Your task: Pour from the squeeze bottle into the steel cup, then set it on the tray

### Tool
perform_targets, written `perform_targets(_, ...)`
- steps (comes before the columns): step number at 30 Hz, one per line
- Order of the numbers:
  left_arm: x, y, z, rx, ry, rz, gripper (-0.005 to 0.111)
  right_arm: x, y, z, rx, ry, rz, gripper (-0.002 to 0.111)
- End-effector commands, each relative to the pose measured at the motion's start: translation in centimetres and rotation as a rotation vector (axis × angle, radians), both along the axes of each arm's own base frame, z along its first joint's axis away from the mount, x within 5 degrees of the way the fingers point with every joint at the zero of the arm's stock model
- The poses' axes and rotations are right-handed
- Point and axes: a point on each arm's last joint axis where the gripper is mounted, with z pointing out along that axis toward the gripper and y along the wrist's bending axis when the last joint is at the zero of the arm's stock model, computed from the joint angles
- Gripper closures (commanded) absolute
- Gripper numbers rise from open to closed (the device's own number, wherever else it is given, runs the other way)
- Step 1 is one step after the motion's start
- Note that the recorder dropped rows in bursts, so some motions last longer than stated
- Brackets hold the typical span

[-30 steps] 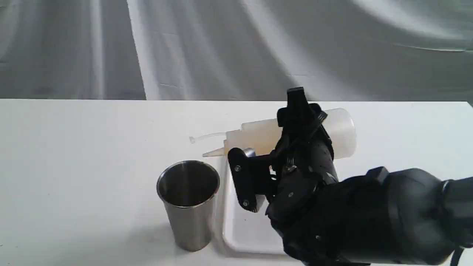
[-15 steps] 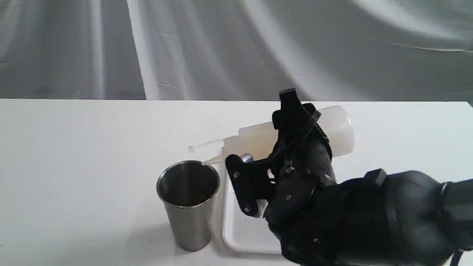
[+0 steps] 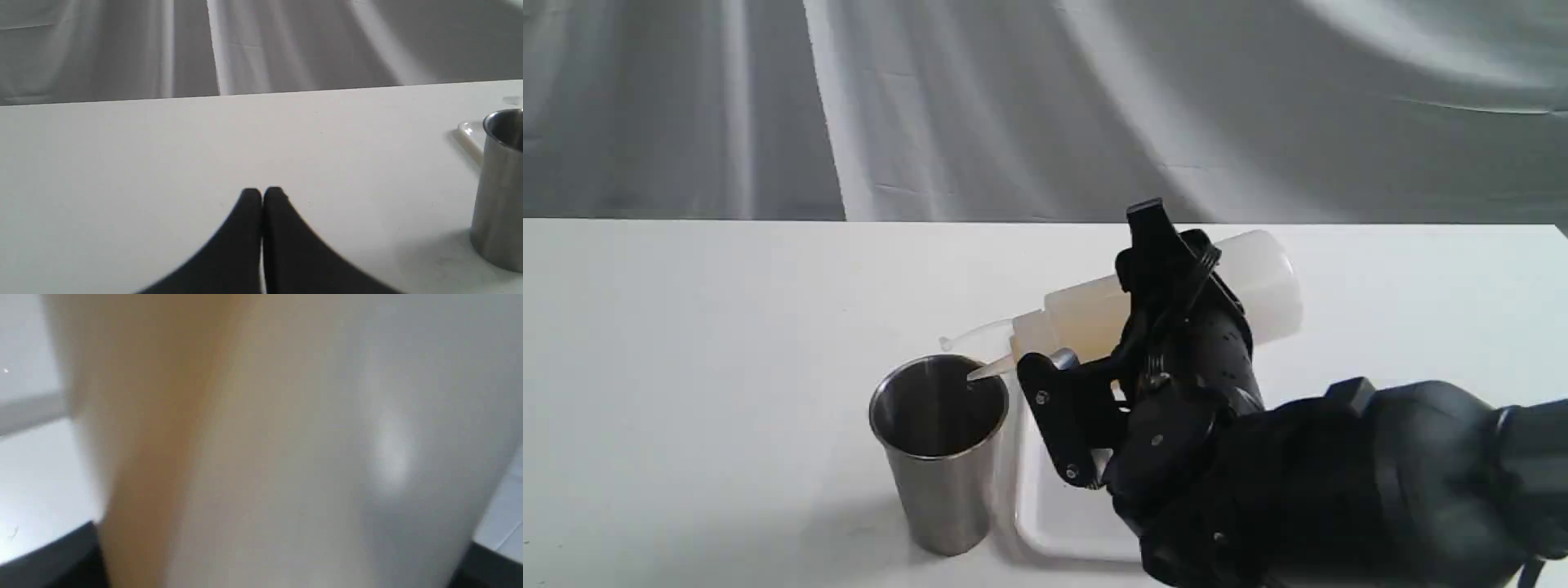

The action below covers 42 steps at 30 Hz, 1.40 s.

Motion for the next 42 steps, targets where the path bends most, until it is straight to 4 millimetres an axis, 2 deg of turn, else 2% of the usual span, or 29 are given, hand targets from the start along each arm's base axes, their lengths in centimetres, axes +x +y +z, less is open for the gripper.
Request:
perform_targets(1, 0.0, 0.0, -0.1, -0.007, -0.006, 0.003, 0.107, 0.1, -0.1, 1.0, -0.014, -0.048, 0.001, 0.108)
perform_targets(6, 0.0, 0.0, -0.1, -0.007, -0.006, 0.003, 0.107, 0.5, 0.3, 2.0, 0.003, -0.078, -0.003, 0.108)
perform_targets(12, 0.0, 0.0, -0.1, -0.005, -0.006, 0.002, 0.107, 1.1, 0.8, 3.1, -0.096, -0.071, 0.033, 0.108)
perform_targets(42, 0.0, 0.0, -0.1, -0.005, -0.006, 0.002, 0.107, 1.0, 0.8, 3.2, -0.161, -0.063, 0.040, 0.108)
